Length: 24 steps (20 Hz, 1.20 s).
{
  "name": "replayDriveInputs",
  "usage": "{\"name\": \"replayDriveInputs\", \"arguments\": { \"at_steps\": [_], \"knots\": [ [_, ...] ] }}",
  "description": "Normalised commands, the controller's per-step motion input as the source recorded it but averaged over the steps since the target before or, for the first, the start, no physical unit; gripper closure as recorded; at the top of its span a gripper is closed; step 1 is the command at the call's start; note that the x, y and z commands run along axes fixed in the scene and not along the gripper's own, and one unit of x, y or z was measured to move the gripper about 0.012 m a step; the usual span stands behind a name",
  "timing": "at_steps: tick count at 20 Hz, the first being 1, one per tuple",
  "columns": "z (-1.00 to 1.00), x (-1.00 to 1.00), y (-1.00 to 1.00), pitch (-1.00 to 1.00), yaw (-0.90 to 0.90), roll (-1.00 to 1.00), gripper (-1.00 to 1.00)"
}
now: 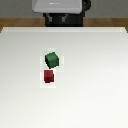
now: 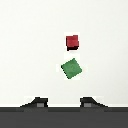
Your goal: Place the red cube on top of the green cube.
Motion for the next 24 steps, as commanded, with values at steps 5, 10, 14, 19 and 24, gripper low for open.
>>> {"name": "replayDriveInputs", "arguments": {
  "at_steps": [5, 10, 14, 19, 24],
  "knots": [
    [0.00, 0.00, 0.00, 0.00, 0.00, 0.00, -1.00],
    [0.00, 0.00, -0.20, 0.00, 0.00, 0.00, -1.00],
    [0.00, 0.06, -0.75, 0.00, 0.00, 0.00, -1.00],
    [0.00, 0.60, 0.00, 0.00, 0.00, 0.00, -1.00],
    [0.00, 1.00, 0.00, 0.00, 0.00, 0.00, -1.00]
  ]
}}
